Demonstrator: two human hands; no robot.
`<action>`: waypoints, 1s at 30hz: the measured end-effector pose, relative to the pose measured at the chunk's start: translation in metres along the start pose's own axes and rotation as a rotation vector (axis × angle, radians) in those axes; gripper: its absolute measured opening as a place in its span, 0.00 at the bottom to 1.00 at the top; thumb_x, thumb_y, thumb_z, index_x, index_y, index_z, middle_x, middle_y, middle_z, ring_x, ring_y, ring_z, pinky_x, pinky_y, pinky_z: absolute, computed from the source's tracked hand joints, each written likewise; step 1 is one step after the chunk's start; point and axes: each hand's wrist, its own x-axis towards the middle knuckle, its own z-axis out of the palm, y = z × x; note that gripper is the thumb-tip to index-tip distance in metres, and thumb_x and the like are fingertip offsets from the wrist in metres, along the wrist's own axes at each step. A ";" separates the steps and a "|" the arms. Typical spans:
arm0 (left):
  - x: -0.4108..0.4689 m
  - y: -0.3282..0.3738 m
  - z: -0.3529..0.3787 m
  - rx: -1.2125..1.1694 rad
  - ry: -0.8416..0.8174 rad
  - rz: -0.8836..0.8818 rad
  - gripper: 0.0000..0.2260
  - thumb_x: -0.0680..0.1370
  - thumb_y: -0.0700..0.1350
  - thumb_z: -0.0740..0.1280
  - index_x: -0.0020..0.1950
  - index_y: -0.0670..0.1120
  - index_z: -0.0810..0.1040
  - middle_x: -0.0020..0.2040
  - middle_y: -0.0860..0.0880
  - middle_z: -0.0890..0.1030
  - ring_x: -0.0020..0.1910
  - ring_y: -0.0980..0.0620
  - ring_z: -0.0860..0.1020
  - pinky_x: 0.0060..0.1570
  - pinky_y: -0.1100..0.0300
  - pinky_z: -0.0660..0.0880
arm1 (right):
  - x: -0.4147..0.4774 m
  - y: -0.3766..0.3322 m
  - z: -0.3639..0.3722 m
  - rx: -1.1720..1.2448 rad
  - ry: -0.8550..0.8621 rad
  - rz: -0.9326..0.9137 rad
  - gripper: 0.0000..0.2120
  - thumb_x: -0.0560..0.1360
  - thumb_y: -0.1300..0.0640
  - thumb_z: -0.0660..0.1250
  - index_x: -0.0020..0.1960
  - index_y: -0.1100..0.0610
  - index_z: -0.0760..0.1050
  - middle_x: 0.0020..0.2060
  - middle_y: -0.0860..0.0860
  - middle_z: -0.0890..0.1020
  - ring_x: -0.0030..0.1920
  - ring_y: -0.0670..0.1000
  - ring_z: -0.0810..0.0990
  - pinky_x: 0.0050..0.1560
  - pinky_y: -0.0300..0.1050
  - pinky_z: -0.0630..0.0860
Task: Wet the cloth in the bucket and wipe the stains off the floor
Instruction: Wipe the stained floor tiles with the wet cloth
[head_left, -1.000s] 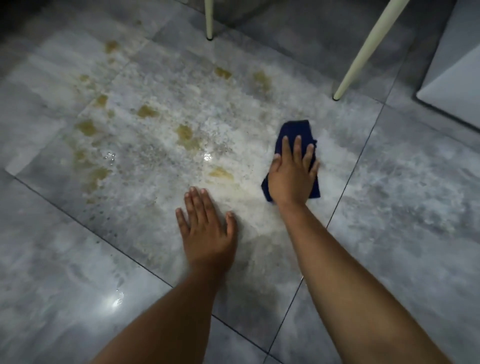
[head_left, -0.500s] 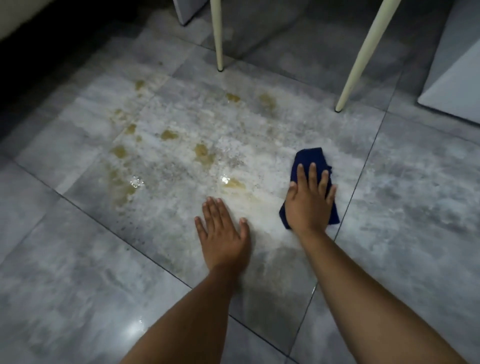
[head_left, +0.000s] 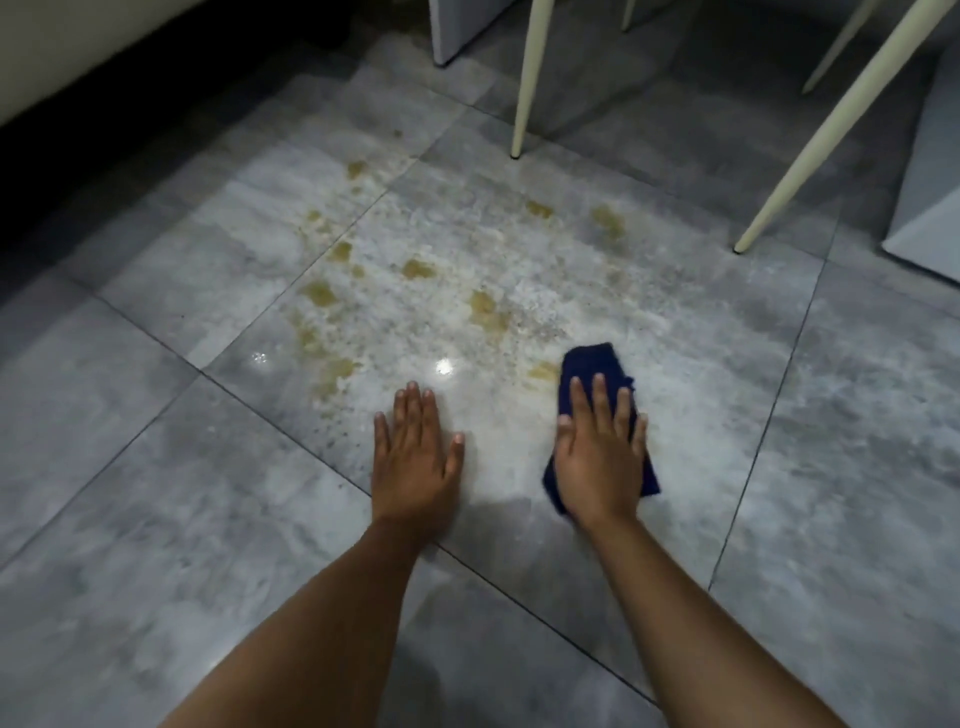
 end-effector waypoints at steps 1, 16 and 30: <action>0.000 -0.003 0.003 0.004 -0.001 -0.003 0.31 0.79 0.60 0.38 0.78 0.45 0.38 0.78 0.47 0.38 0.75 0.54 0.33 0.73 0.53 0.32 | 0.007 0.010 -0.002 0.007 0.016 0.067 0.24 0.82 0.47 0.46 0.78 0.49 0.53 0.78 0.50 0.53 0.77 0.56 0.47 0.75 0.58 0.45; 0.002 -0.007 0.013 0.004 0.112 0.032 0.29 0.81 0.55 0.47 0.77 0.40 0.49 0.78 0.41 0.52 0.78 0.46 0.49 0.74 0.48 0.42 | 0.058 -0.042 -0.006 -0.055 -0.146 -0.192 0.25 0.82 0.46 0.46 0.78 0.46 0.49 0.78 0.49 0.49 0.77 0.54 0.44 0.75 0.56 0.43; 0.000 -0.021 0.008 0.004 0.069 0.160 0.29 0.81 0.54 0.47 0.75 0.36 0.61 0.75 0.38 0.62 0.74 0.41 0.61 0.72 0.46 0.49 | 0.021 -0.057 -0.002 -0.076 -0.125 -0.167 0.25 0.82 0.45 0.44 0.78 0.46 0.47 0.78 0.48 0.46 0.77 0.53 0.42 0.75 0.55 0.42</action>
